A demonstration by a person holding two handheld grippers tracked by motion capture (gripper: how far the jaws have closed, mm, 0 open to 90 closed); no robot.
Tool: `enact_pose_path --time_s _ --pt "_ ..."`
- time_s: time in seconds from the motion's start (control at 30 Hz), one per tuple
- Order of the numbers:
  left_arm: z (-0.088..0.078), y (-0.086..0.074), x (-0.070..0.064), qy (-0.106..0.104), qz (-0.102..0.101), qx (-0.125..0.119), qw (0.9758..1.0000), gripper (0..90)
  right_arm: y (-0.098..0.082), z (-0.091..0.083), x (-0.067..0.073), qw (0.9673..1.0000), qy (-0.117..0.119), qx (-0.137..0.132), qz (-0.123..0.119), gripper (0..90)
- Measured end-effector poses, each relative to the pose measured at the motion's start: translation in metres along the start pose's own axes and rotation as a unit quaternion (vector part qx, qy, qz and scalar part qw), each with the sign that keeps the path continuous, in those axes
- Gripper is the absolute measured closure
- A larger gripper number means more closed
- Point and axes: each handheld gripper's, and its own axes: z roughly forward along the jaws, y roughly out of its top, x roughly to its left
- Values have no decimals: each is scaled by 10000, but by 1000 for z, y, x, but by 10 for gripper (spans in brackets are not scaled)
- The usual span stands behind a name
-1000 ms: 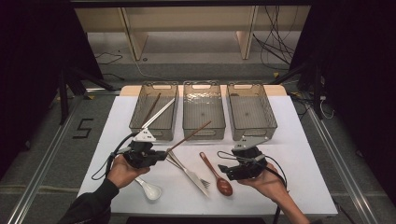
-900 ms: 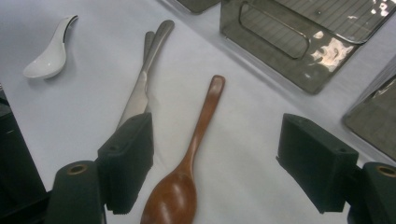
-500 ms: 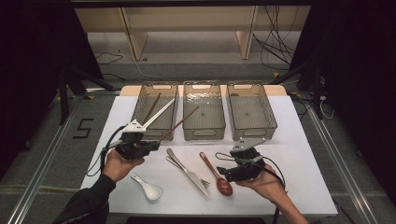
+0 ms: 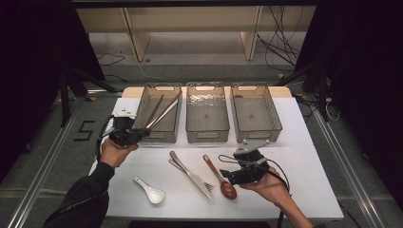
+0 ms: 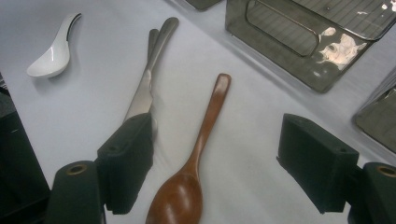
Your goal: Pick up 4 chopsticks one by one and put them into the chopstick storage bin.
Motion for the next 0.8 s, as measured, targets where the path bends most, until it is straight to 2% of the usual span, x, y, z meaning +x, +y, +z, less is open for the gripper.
enact_pose_path --time_s 0.3,0.43,0.8 --pt "16 21 22 214 -294 98 9993 857 1 1 -1 10000 23 1 -3 275" --pt "26 30 27 297 -305 223 9988 857 1 1 -1 10000 32 -3 -1 275" --pt "52 41 40 499 -587 475 9959 851 1 1 -1 10000 37 -5 -4 276"
